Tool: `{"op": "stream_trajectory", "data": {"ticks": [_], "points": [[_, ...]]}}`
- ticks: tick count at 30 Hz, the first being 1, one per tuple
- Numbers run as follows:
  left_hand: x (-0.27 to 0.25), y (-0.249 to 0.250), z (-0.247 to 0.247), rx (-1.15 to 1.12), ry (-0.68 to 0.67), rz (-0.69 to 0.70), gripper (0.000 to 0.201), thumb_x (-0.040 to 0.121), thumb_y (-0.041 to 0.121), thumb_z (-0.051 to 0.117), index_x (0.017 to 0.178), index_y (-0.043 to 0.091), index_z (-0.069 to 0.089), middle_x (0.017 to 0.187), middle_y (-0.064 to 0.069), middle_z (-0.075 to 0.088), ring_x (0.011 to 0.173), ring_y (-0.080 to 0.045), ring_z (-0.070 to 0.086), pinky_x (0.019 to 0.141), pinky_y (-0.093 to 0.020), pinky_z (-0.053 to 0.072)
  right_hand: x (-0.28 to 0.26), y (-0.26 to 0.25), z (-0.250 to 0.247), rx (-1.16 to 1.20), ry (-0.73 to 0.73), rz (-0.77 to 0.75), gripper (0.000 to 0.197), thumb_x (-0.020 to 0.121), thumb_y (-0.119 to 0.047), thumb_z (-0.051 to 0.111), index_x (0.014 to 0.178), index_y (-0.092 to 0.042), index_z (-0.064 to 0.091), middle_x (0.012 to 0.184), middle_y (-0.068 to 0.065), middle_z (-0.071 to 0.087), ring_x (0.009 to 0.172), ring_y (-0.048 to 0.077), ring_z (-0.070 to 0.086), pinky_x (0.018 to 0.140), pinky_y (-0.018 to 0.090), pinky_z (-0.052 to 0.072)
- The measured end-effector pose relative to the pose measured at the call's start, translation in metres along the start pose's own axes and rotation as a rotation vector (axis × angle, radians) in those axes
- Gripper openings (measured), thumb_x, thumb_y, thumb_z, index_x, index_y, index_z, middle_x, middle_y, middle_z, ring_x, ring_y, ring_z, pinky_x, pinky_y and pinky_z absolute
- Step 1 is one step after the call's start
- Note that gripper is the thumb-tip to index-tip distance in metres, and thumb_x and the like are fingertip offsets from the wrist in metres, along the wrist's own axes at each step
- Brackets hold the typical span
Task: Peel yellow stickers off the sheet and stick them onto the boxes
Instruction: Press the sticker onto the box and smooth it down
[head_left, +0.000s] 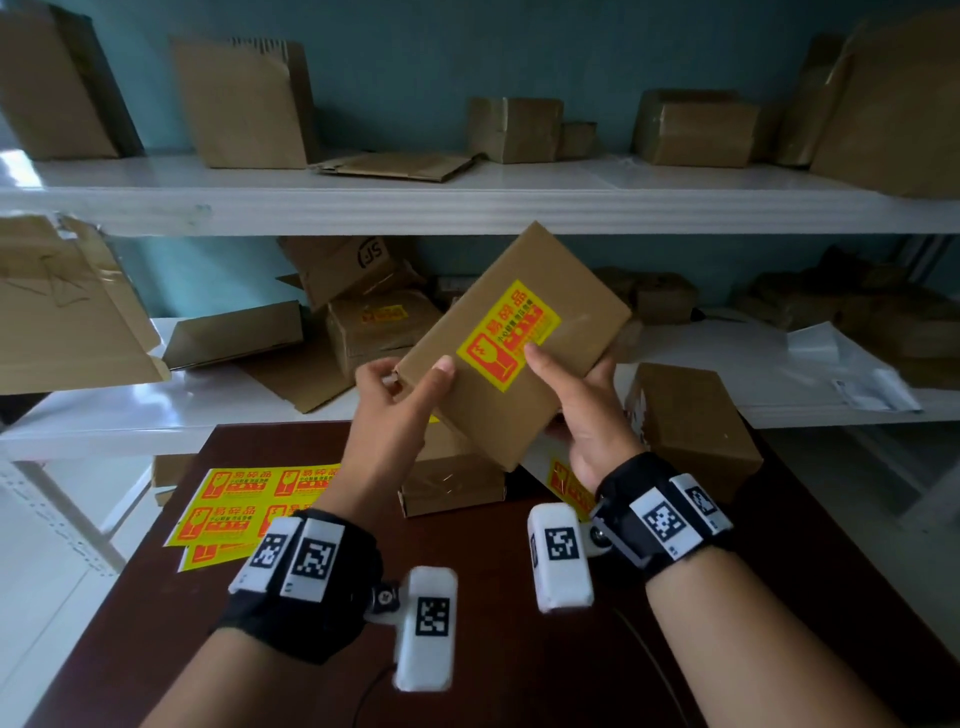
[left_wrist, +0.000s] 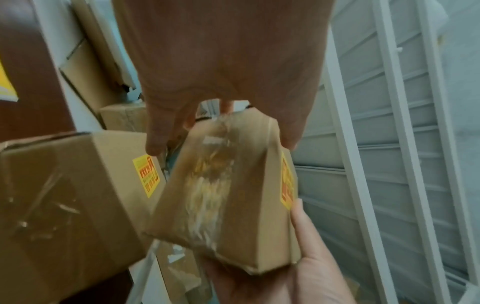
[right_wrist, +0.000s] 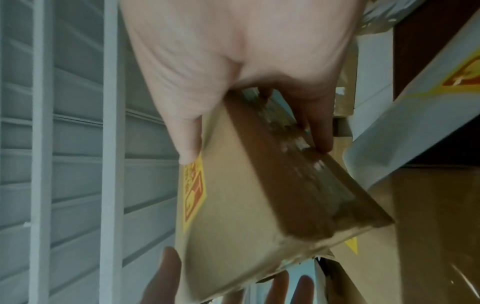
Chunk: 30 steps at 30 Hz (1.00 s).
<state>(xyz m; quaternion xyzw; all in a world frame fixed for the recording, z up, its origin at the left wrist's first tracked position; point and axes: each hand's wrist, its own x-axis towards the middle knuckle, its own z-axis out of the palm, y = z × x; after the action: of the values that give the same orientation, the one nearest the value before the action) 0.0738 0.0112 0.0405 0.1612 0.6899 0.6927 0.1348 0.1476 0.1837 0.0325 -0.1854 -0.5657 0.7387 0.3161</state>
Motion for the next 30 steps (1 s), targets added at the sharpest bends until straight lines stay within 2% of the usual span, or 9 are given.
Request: {"op": "stream_trajectory", "data": {"ticks": [3,5,9,12,15,20,24,28,30], "points": [[0.002,0.002,-0.010,0.320,0.024,0.129,0.053,0.082,0.063,0.065,0.120,0.028,0.053,0.139,0.006,0.045,0.122,-0.008,0.050,0.089,-0.027,0.045,0.003,-0.004,-0.004,-0.071,0.027,-0.099,0.106,0.072,-0.027,0.089,0.154,-0.034,0.022,0.132,-0.005,0.065,0.113,0.010,0.067,0.086,0.033,0.059],[0.004,0.002,-0.014,0.471,0.003,0.205,0.052,0.084,0.058,0.067,0.125,0.028,0.058,0.145,0.009,0.041,0.132,-0.009,0.043,0.095,-0.029,0.042,0.000,-0.009,-0.005,-0.140,0.022,-0.170,0.111,0.073,-0.022,0.089,0.156,-0.036,0.017,0.137,-0.004,0.060,0.119,0.011,0.064,0.095,0.037,0.058],[0.001,0.004,-0.011,0.283,-0.127,0.241,0.071,0.073,0.056,0.078,0.134,0.031,0.052,0.118,0.013,0.067,0.102,-0.002,0.067,0.081,-0.033,0.060,-0.006,-0.011,0.001,-0.288,-0.073,-0.275,0.119,0.060,-0.039,0.092,0.155,-0.039,0.020,0.141,-0.005,0.056,0.125,0.011,0.059,0.102,0.047,0.053],[0.000,0.006,-0.010,0.389,-0.093,0.308,0.059,0.071,0.058,0.075,0.121,0.029,0.062,0.101,0.016,0.071,0.087,0.009,0.066,0.066,-0.011,0.052,-0.007,-0.011,0.004,-0.341,-0.086,-0.312,0.116,0.059,-0.045,0.091,0.155,-0.040,0.024,0.142,-0.006,0.054,0.127,0.012,0.058,0.105,0.047,0.051],[0.004,0.005,-0.013,0.424,-0.102,0.301,0.039,0.081,0.050,0.074,0.109,0.024,0.068,0.093,0.012,0.073,0.080,0.008,0.067,0.060,-0.009,0.047,-0.008,-0.011,0.002,-0.382,-0.099,-0.305,0.118,0.059,-0.051,0.089,0.156,-0.041,0.022,0.147,-0.010,0.049,0.132,0.010,0.053,0.109,0.046,0.047],[0.008,0.003,-0.017,0.323,-0.156,0.209,0.021,0.093,0.037,0.066,0.107,0.021,0.069,0.096,0.005,0.075,0.086,-0.007,0.071,0.072,-0.029,0.054,-0.011,-0.009,0.001,-0.414,-0.093,-0.291,0.114,0.061,-0.047,0.091,0.153,-0.044,0.024,0.148,-0.012,0.046,0.134,0.010,0.050,0.110,0.044,0.046],[0.010,0.004,-0.021,0.333,-0.199,0.175,0.026,0.102,0.039,0.050,0.105,0.027,0.072,0.099,0.004,0.075,0.096,-0.019,0.070,0.084,-0.042,0.054,-0.012,-0.015,-0.003,-0.380,-0.141,-0.235,0.091,0.075,-0.022,0.088,0.136,-0.054,0.029,0.131,-0.019,0.054,0.122,0.006,0.058,0.098,0.032,0.052],[0.006,0.003,-0.017,0.354,-0.255,0.259,0.053,0.099,0.034,0.058,0.149,0.040,0.041,0.130,0.017,0.063,0.116,-0.001,0.060,0.095,-0.026,0.051,-0.013,-0.015,0.001,-0.381,-0.059,-0.180,0.107,0.069,-0.033,0.091,0.150,-0.032,0.022,0.135,-0.013,0.056,0.120,0.009,0.059,0.104,0.039,0.051],[0.003,0.000,-0.013,0.378,-0.268,0.297,0.065,0.098,0.035,0.059,0.153,0.046,0.027,0.137,0.020,0.058,0.123,0.000,0.056,0.099,-0.026,0.051,-0.014,-0.013,0.001,-0.437,0.019,-0.221,0.126,0.068,-0.039,0.091,0.157,-0.036,0.002,0.139,-0.018,0.045,0.121,0.002,0.052,0.101,0.026,0.045]]}}
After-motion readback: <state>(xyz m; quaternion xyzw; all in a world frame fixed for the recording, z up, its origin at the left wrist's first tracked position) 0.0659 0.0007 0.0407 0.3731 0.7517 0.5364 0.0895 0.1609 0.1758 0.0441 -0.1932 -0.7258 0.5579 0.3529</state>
